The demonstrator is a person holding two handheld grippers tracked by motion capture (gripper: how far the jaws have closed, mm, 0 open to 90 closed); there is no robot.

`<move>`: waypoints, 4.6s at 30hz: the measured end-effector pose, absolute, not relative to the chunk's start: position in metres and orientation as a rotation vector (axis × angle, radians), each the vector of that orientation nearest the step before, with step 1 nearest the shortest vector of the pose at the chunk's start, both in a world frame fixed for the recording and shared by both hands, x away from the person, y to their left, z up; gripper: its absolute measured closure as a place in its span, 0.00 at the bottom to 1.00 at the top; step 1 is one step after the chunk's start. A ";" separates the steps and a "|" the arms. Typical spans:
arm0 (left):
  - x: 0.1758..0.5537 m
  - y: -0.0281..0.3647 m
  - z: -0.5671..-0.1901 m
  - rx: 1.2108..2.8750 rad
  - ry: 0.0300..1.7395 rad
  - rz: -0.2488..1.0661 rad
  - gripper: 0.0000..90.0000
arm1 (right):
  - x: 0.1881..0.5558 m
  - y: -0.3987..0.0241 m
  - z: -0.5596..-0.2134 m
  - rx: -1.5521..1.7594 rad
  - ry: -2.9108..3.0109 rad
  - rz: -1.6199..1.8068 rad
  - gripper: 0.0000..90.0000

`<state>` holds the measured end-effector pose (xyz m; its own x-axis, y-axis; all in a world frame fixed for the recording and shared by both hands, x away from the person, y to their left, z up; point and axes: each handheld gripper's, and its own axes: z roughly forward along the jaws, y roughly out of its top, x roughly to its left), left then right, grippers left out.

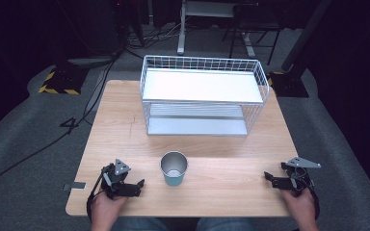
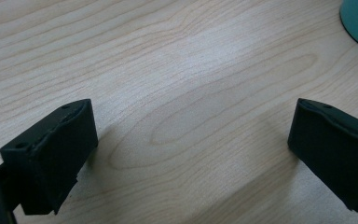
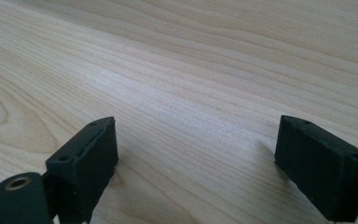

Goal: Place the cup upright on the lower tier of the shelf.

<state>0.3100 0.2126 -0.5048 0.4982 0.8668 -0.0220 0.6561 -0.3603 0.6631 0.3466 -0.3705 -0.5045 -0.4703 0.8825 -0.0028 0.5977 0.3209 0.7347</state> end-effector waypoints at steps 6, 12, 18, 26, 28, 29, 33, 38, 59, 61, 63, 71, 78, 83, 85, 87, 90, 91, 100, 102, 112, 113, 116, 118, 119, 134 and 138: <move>0.307 0.211 -0.502 2.085 1.255 0.416 0.11 | 0.347 -0.370 -0.504 1.312 2.187 0.954 0.15; 0.303 0.201 -0.495 2.047 1.211 0.433 0.15 | 0.347 -0.370 -0.505 1.311 2.187 0.955 0.15; 0.292 0.188 -0.488 1.972 1.103 0.433 0.17 | 0.348 -0.370 -0.504 1.311 2.190 0.955 0.15; 0.281 0.171 -0.482 1.928 0.917 0.453 0.17 | 0.348 -0.370 -0.504 1.311 2.190 0.955 0.15; 0.279 0.169 -0.482 1.905 0.906 0.441 0.17 | 0.348 -0.370 -0.504 1.310 2.191 0.956 0.15; 0.279 0.168 -0.482 1.894 0.893 0.432 0.17 | 0.348 -0.370 -0.504 1.309 2.191 0.957 0.15; 0.276 0.160 -0.482 1.859 0.856 0.417 0.17 | 0.348 -0.370 -0.504 1.310 2.191 0.957 0.15; 0.273 0.151 -0.485 1.783 0.856 0.414 0.18 | 0.348 -0.370 -0.504 1.309 2.191 0.957 0.15; 0.292 0.107 -0.499 1.829 0.952 0.415 0.17 | 0.348 -0.370 -0.504 1.309 2.191 0.957 0.15; 0.294 0.104 -0.499 1.836 0.963 0.418 0.18 | 0.348 -0.370 -0.504 1.309 2.191 0.957 0.15; 0.295 0.103 -0.499 1.843 0.979 0.413 0.18 | 0.348 -0.370 -0.504 1.309 2.191 0.957 0.15; 0.298 0.099 -0.499 1.872 0.995 0.422 0.22 | 0.348 -0.370 -0.504 1.309 2.191 0.956 0.15; 0.297 0.101 -0.499 1.869 0.991 0.420 0.24 | 0.348 -0.369 -0.504 1.311 2.192 0.956 0.15; 0.300 0.105 -0.494 1.824 1.015 0.392 0.24 | 0.348 -0.370 -0.504 1.307 2.192 0.956 0.15; 0.302 0.107 -0.490 1.822 1.025 0.390 0.24 | 0.348 -0.370 -0.504 1.307 2.193 0.957 0.15; 0.303 0.107 -0.486 1.820 1.025 0.403 0.24 | 0.348 -0.369 -0.504 1.309 2.191 0.955 0.15; 0.306 0.107 -0.481 1.821 1.014 0.418 0.24 | 0.348 -0.369 -0.504 1.310 2.190 0.954 0.15; 0.308 0.106 -0.480 1.822 1.015 0.424 0.24 | 0.348 -0.369 -0.504 1.309 2.190 0.955 0.15; 0.331 0.089 -0.458 1.848 0.964 0.466 0.24 | 0.348 -0.369 -0.504 1.310 2.187 0.953 0.15; 0.334 0.086 -0.456 1.847 0.962 0.467 0.24 | 0.348 -0.369 -0.505 1.312 2.185 0.951 0.15; 0.368 0.064 -0.448 1.876 0.951 0.469 0.24 | 0.348 -0.368 -0.505 1.315 2.181 0.949 0.15; 0.372 0.062 -0.447 1.878 0.950 0.472 0.24 | 0.348 -0.368 -0.505 1.315 2.181 0.949 0.15; 0.382 0.057 -0.445 1.875 0.948 0.481 0.24 | 0.348 -0.368 -0.505 1.316 2.181 0.949 0.15; 0.390 0.054 -0.445 1.876 0.958 0.477 0.24 | 0.348 -0.368 -0.505 1.316 2.180 0.949 0.15; 0.394 0.052 -0.445 1.866 0.962 0.469 0.24 | 0.348 -0.368 -0.505 1.316 2.181 0.949 0.15; 0.440 0.029 -0.447 1.812 0.998 0.511 0.24 | 0.348 -0.368 -0.505 1.315 2.181 0.949 0.15; 0.450 0.023 -0.451 1.804 1.008 0.511 0.24 | 0.348 -0.368 -0.505 1.316 2.181 0.949 0.15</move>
